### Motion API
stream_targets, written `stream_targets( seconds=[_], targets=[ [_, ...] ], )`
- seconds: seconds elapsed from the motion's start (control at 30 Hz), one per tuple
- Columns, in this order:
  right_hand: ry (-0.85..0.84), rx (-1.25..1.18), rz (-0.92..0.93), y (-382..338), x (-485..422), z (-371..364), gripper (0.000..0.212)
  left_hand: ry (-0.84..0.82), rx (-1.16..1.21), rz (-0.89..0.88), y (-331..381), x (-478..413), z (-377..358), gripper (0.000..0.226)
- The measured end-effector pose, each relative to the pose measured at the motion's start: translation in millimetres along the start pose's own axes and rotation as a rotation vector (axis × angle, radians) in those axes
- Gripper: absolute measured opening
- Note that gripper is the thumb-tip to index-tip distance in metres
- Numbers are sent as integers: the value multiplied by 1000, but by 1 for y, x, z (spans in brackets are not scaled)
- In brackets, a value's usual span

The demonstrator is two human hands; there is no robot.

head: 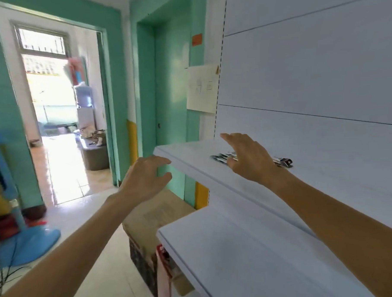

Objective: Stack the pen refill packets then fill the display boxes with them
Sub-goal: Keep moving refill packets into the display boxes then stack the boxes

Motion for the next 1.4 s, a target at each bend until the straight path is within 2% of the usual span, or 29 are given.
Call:
stream_targets(
  seconds=[0.23, 0.4, 0.63, 0.87, 1.03, 1.2, 1.4],
  targets=[
    [13, -58, -162, -12, -107, -59, 63, -66, -33, -168, -66, -92, 1, 38],
    [-1, -133, -292, 4, -132, -90, 63, -185, 54, -222, -82, -144, -27, 36],
    [34, -47, -493, 88, -114, -68, 63, -255, 198, -357, -38, -195, -84, 31],
    [148, -9, -714, 176, -81, -34, 58, -344, 361, -441, 2, -228, -146, 26],
    [9, -125, -713, 173, -63, -87, 51, -472, 338, -562, 18, -232, -198, 25],
    [82, -138, -760, 181, -56, -83, 42, -505, 284, -743, 50, -245, -218, 33],
    [119, -102, -852, 191, -33, -67, 41, -657, 172, -1003, 93, -218, -243, 34]
  ],
)
Point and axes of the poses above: each hand's wrist, its own x-axis away from the middle knuckle, its own z-axis out of the back of the hand, y = z × x, the point moved 8 cm from there along -x, towards the middle knuckle, and after that the axes turned 1 degree about -x, right-handed, at the moved point
